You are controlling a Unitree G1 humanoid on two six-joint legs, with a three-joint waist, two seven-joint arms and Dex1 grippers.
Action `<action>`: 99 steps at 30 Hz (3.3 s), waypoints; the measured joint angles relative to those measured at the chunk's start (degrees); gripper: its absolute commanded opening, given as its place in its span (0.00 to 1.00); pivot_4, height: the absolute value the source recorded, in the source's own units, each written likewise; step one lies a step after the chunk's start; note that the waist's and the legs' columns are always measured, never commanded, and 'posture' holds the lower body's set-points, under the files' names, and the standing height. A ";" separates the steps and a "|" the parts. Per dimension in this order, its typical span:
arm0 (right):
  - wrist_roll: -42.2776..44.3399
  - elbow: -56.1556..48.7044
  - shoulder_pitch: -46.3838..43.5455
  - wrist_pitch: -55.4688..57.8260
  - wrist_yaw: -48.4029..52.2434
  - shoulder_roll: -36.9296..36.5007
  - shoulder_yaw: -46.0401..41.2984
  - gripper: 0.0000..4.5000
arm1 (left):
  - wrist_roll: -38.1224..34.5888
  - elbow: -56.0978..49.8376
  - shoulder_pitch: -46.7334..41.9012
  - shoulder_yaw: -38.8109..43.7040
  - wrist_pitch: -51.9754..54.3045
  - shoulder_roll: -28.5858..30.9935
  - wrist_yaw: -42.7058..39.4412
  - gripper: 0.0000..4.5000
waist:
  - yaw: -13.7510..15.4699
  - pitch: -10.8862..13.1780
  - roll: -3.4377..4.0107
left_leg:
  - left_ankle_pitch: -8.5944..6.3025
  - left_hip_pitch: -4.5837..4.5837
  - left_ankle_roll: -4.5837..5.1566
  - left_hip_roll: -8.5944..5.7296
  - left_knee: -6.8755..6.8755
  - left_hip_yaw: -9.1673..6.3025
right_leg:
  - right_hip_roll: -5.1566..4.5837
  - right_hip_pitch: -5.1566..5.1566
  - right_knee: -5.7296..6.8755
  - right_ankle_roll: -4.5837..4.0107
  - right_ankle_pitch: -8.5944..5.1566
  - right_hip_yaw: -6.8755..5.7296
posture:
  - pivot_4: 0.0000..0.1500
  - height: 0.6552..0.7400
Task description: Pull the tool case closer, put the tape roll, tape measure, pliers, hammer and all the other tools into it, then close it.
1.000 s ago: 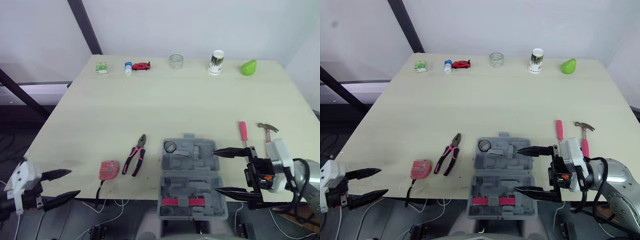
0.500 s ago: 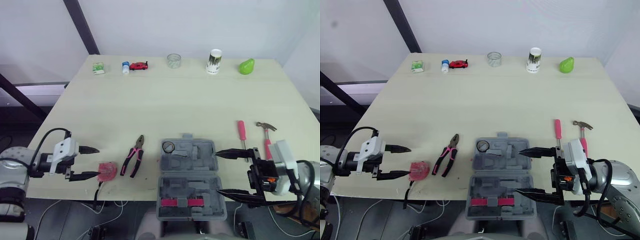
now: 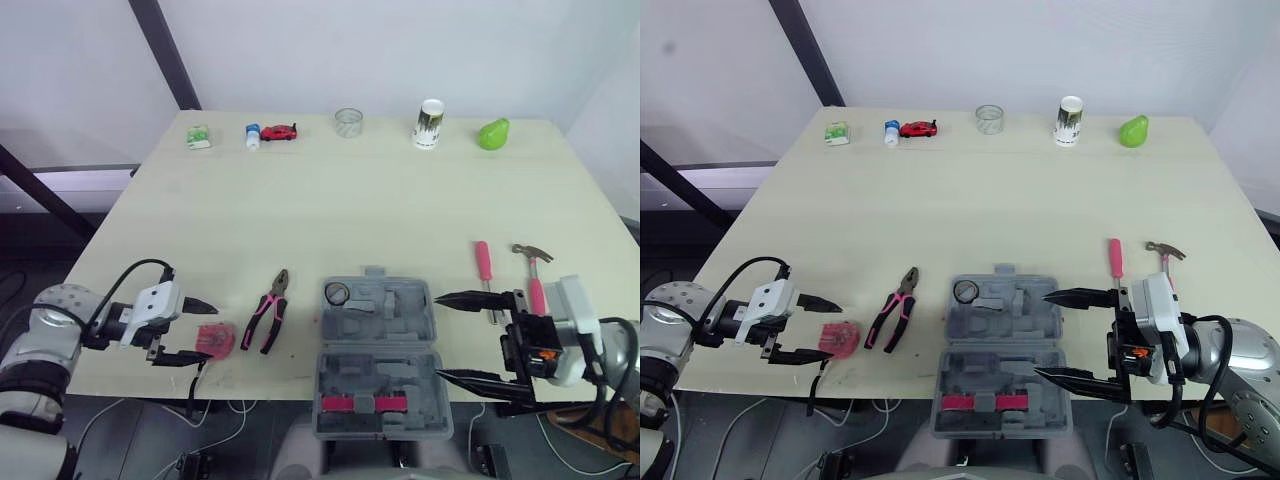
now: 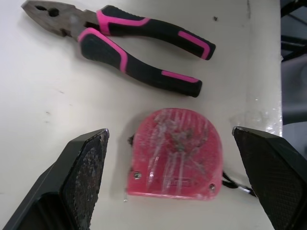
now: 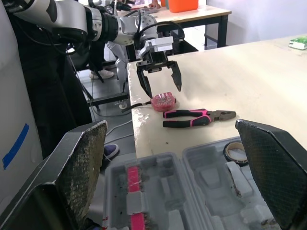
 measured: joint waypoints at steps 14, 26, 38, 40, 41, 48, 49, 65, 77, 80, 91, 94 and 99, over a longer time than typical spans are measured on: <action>0.02 -0.39 -0.10 -0.02 -0.34 -0.02 0.00 1.00 | 9.42 8.60 -2.14 -0.58 -7.54 -2.27 0.28 0.98 | 0.00 0.00 -0.01 | 0.00 0.02 0.00 0.00 0.02 0.01 | 0.03 0.00 0.04 0.00 0.00 0.01 | 1.00 1.00; -0.01 -0.37 -1.52 0.75 -0.90 -0.03 0.17 1.00 | 10.88 10.63 -0.78 3.04 -11.00 -5.15 1.39 0.68 | -0.01 -0.02 0.00 | 0.00 0.07 0.00 0.01 0.05 -0.01 | 0.02 0.02 0.13 0.00 0.01 0.03 | 1.00 1.00; -8.99 0.49 -7.07 6.65 -14.01 3.54 8.93 1.00 | -1.42 -14.48 4.79 11.09 7.60 -4.14 0.82 0.68 | -0.13 0.01 -0.05 | 0.01 0.06 0.00 0.04 0.09 -0.03 | 0.01 0.01 0.18 0.00 0.01 0.04 | 1.00 1.00; -8.01 0.38 -10.42 11.41 -17.62 3.79 10.66 1.00 | -3.36 -21.69 4.63 11.24 11.80 -4.67 1.70 0.68 | -0.11 0.01 -0.05 | 0.01 0.06 -0.01 0.05 0.11 -0.03 | 0.01 0.01 0.18 -0.01 0.01 0.04 | 1.00 1.00; -6.26 0.40 -12.27 14.98 -19.88 3.94 10.80 1.00 | -4.06 -25.11 4.56 11.31 13.91 -4.82 2.36 0.68 | -0.14 0.00 -0.06 | 0.01 0.06 -0.01 0.04 0.11 -0.03 | 0.01 0.01 0.18 -0.01 0.01 0.05 | 1.00 1.00; 19.58 10.05 -31.84 37.95 -39.80 15.12 11.64 1.00 | -4.67 -40.13 -1.66 8.79 25.62 -13.82 11.08 0.68 | -0.91 0.01 -0.08 | 0.01 0.03 0.00 0.00 0.07 -0.11 | 0.08 0.01 0.20 -0.02 0.02 0.05 | 1.00 1.00; 22.64 12.07 -33.30 39.68 -42.96 17.07 11.73 1.00 | -4.59 -41.05 -2.36 8.33 26.63 -15.12 12.04 0.68 | -1.13 0.02 -0.07 | 0.01 0.01 0.00 0.00 0.05 -0.10 | 0.07 0.00 0.19 -0.02 0.02 0.05 | 1.00 1.00; 40.05 24.83 -40.80 47.53 -68.48 22.63 13.76 1.00 | -1.60 -48.09 -6.43 1.64 35.08 -19.26 13.30 0.68 | -1.61 0.04 -0.05 | 0.01 -0.05 0.01 -0.04 0.04 -0.08 | 0.12 -0.07 0.19 -0.02 0.01 0.09 | 1.00 1.00; 48.95 28.59 -42.25 47.29 -74.93 21.83 15.82 0.26 | -1.53 -49.66 -7.75 0.44 36.19 -17.58 9.10 0.68 | -1.64 0.05 -0.03 | 0.01 -0.11 0.01 0.00 0.02 -0.06 | 0.19 -0.17 0.19 -0.03 0.01 0.16 | 1.00 1.00; 51.67 29.50 -41.51 45.79 -76.34 21.28 15.88 0.13 | -0.63 -49.84 -7.97 0.52 34.84 -17.95 9.78 0.67 | -1.60 0.06 -0.02 | 0.01 -0.13 0.01 -0.01 0.03 -0.04 | 0.19 -0.18 0.19 -0.02 0.01 0.18 | 1.00 1.00; 60.78 25.15 -34.03 42.54 -78.92 10.58 17.18 0.10 | -9.07 -55.17 -5.62 2.13 45.74 -22.68 12.77 1.00 | -1.60 0.06 -0.03 | 0.02 -0.76 0.02 0.03 0.18 -0.21 | 0.17 -0.63 0.17 0.01 0.03 0.06 | 1.00 1.00; 61.47 22.92 -29.05 41.99 -77.36 5.77 14.59 0.10 | -13.11 -57.49 -2.73 3.86 50.92 -22.84 14.76 1.00 | -1.56 0.06 -0.03 | 0.02 -0.77 0.02 0.02 0.18 -0.24 | 0.17 -0.62 0.14 0.01 0.03 0.04 | 1.00 1.00; 62.00 19.18 -16.77 41.39 -71.30 -3.23 7.53 0.10 | -21.21 -64.03 4.55 8.07 57.82 -22.35 16.97 1.00 | -1.50 0.06 -0.01 | 0.02 -0.74 0.02 0.03 0.20 -0.25 | 0.20 -0.60 0.17 0.01 0.03 0.05 | 1.00 1.00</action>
